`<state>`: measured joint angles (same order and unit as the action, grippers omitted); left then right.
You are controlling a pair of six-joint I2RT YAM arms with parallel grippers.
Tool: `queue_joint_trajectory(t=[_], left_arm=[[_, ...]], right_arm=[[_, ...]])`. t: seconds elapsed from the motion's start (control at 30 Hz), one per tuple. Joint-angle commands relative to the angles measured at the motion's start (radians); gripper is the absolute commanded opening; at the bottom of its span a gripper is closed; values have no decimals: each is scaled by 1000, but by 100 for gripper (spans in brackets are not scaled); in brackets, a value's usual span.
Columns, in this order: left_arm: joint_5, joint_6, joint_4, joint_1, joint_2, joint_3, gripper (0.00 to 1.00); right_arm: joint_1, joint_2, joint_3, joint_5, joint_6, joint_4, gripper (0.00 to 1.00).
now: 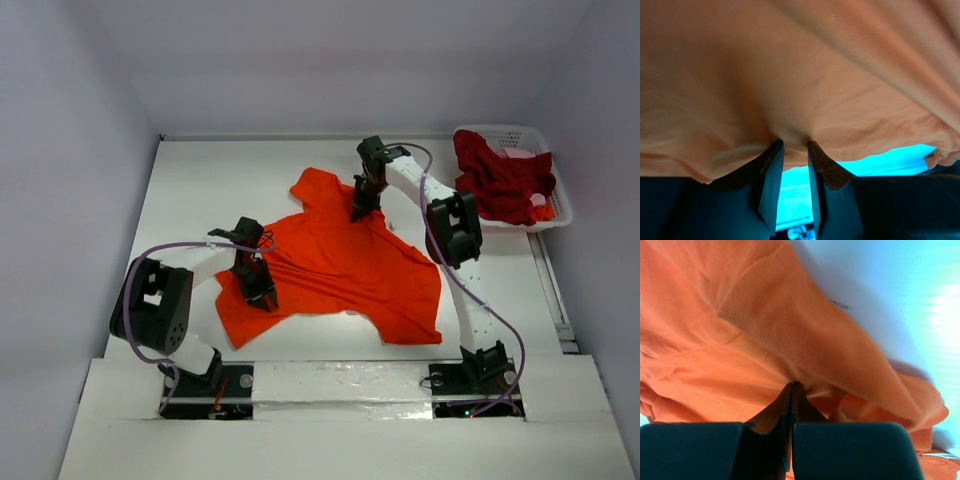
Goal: Fold and stack the t-shirts
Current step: Flatten out the tshirt
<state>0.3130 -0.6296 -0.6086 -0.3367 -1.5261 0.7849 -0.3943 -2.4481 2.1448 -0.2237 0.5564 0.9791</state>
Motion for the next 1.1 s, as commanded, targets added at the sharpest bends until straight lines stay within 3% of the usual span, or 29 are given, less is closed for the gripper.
queue_joint_trajectory(t=[0.0, 0.53, 1.07], left_arm=[[-8, 18, -29, -5, 3, -42, 25], [55, 7, -54, -24, 75, -122, 25], [138, -113, -54, -137, 182, -182, 25]], right_arm=[[15, 21, -11, 112, 0, -2, 0], [166, 27, 64, 136, 23, 23, 0], [253, -23, 162, 142, -6, 55, 0]])
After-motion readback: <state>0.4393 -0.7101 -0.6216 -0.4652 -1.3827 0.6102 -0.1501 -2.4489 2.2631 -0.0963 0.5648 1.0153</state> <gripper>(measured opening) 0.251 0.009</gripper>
